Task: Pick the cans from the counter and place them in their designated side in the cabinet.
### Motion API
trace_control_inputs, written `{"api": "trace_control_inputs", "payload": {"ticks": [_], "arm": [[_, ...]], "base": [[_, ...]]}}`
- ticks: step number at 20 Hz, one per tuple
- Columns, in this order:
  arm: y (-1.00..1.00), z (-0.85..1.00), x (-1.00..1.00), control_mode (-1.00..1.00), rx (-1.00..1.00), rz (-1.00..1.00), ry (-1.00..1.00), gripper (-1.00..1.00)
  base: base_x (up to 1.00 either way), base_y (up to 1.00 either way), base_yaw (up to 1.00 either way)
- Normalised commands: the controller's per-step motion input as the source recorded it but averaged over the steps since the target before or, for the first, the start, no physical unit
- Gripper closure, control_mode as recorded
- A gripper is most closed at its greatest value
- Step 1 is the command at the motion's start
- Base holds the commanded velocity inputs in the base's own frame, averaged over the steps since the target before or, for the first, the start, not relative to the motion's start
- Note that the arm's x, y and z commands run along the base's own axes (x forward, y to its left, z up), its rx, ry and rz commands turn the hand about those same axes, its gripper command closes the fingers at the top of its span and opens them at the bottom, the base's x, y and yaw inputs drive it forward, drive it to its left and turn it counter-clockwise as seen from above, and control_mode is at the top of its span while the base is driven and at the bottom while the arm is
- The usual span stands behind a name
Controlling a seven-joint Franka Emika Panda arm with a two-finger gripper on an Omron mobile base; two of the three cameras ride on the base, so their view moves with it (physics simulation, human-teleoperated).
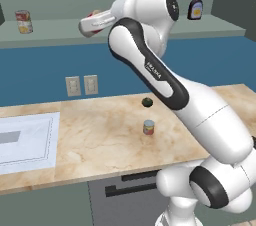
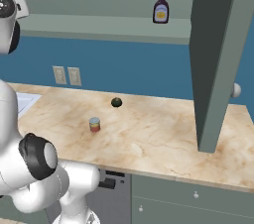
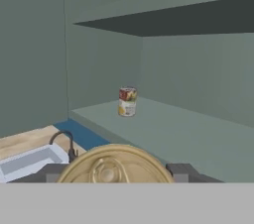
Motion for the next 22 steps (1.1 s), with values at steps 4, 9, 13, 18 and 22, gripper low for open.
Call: {"api": "trace_control_inputs", "payload": {"ticks": [4,9,13,18,22], "arm": [[0.12,0.00,0.16,-1.00,-0.01,0.00,0.02,1.00],[0.08,0.00,0.13,-1.00,-0.02,0.00,0.02,1.00],[0.09,0.00,0.16,-1.00,-0.02,0.00,0.02,1.00],[0.11,0.00,0.17,-1.00,-0.02,0.00,0.02,1.00],[0.12,0.00,0.18,-1.00,-0.02,0.00,0.02,1.00]], "base": [[0.00,0.00,0.00],[0.00,0.00,0.00],[0.00,0.00,0.00],[0.00,0.00,0.00],[0.00,0.00,0.00]]}}
